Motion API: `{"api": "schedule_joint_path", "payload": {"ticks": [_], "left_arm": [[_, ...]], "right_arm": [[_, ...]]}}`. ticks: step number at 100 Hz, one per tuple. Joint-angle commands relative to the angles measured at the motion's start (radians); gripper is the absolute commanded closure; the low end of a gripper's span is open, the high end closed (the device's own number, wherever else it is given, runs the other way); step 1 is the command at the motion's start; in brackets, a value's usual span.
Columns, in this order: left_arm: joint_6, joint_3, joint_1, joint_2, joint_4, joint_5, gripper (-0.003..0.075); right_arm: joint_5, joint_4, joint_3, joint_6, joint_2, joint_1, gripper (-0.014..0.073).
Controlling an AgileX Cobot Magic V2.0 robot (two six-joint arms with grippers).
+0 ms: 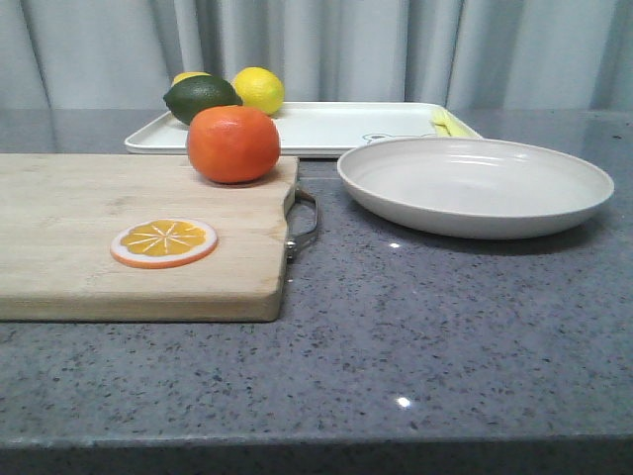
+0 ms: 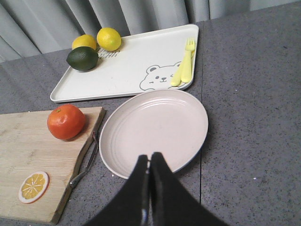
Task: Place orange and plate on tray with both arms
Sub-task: 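Move the left gripper over the orange on the cutting board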
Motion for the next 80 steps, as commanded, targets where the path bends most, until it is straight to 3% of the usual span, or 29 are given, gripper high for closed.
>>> {"api": "schedule_joint_path", "payload": {"ticks": [1,22,29,38,51,58,67,80], "left_arm": [[0.009,-0.035,0.002,0.030,-0.032,-0.045,0.0739],[0.020,-0.035,0.002,0.045,-0.032,-0.042,0.0737],[0.069,-0.035,0.002,0.045,-0.034,-0.035,0.0715],[0.128,-0.035,0.002,0.045,-0.048,-0.030,0.0611],[0.149,-0.035,0.002,0.045,-0.059,-0.028,0.0350],[0.149,-0.035,0.002,0.045,-0.059,-0.033,0.0224],[0.151,-0.035,0.002,0.045,-0.059,-0.046,0.0144],[0.265,-0.035,0.002,0.056,-0.109,-0.046,0.0140]], "right_arm": [[-0.053,0.005,-0.034,-0.014,0.027,-0.007,0.0661],[-0.048,0.005,-0.034,-0.014,0.030,-0.007,0.0652],[-0.043,0.005,-0.034,-0.017,0.030,-0.007,0.0598],[-0.040,0.005,-0.034,-0.028,0.030,-0.007,0.0446],[-0.041,0.005,-0.034,-0.030,0.030,-0.007,0.0153],[-0.042,0.005,-0.034,-0.030,0.030,-0.007,0.0050],[-0.042,0.005,-0.034,-0.030,0.030,-0.007,0.0011],[-0.042,0.005,-0.034,-0.030,0.030,-0.007,0.0011]]}}
